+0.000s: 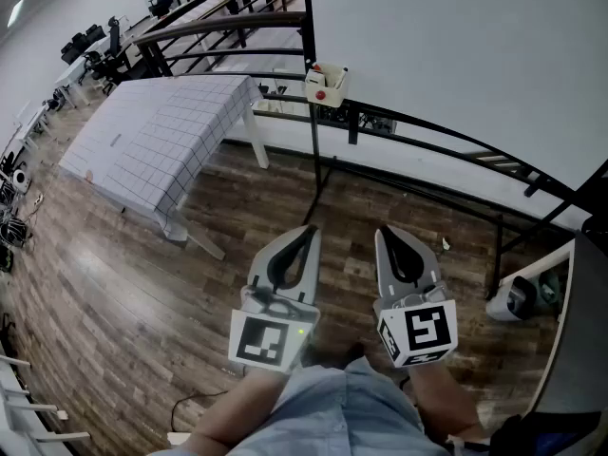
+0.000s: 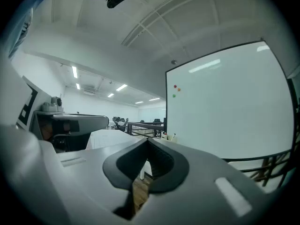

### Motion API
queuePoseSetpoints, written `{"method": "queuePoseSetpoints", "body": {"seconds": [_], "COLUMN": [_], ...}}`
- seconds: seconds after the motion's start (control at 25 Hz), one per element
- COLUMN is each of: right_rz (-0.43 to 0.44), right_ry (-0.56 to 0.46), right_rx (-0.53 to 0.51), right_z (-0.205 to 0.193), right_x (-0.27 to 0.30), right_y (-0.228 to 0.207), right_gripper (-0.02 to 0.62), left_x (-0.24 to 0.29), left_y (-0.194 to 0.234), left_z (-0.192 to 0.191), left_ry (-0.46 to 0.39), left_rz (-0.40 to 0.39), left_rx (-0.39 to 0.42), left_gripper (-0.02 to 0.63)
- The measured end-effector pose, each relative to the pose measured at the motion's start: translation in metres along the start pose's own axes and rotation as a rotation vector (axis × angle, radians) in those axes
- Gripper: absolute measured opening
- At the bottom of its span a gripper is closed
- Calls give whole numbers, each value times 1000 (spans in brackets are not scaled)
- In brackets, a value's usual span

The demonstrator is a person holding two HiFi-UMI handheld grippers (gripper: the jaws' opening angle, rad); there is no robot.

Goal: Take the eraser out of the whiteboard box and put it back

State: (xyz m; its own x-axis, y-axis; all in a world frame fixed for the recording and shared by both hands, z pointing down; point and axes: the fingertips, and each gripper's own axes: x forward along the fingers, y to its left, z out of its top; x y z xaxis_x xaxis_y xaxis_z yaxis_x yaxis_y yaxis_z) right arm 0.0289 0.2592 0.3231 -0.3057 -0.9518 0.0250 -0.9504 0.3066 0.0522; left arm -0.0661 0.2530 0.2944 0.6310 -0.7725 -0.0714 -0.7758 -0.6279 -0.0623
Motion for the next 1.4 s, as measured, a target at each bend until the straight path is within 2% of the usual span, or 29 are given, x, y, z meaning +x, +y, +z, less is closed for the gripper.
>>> {"method": "queuePoseSetpoints", "body": {"seconds": [0.76,1.0,1.4], "right_rz": [28,91,149], "right_ry": [-5,-33,-16], "right_rx": [-3,32,23], "right_z": [-2,5,2], "right_x": [4,4,4], "right_y": [-15,-15,-20], "right_gripper": [-15,-15,-15], "left_x": [17,22,32], "left_y": [-10,-13,-13], "left_z": [-1,-3,5], "left_ry": [8,18,5], "left_rz": [8,19,67], "left_rx": [15,11,44], "left_gripper": [-2,-2,-2]}}
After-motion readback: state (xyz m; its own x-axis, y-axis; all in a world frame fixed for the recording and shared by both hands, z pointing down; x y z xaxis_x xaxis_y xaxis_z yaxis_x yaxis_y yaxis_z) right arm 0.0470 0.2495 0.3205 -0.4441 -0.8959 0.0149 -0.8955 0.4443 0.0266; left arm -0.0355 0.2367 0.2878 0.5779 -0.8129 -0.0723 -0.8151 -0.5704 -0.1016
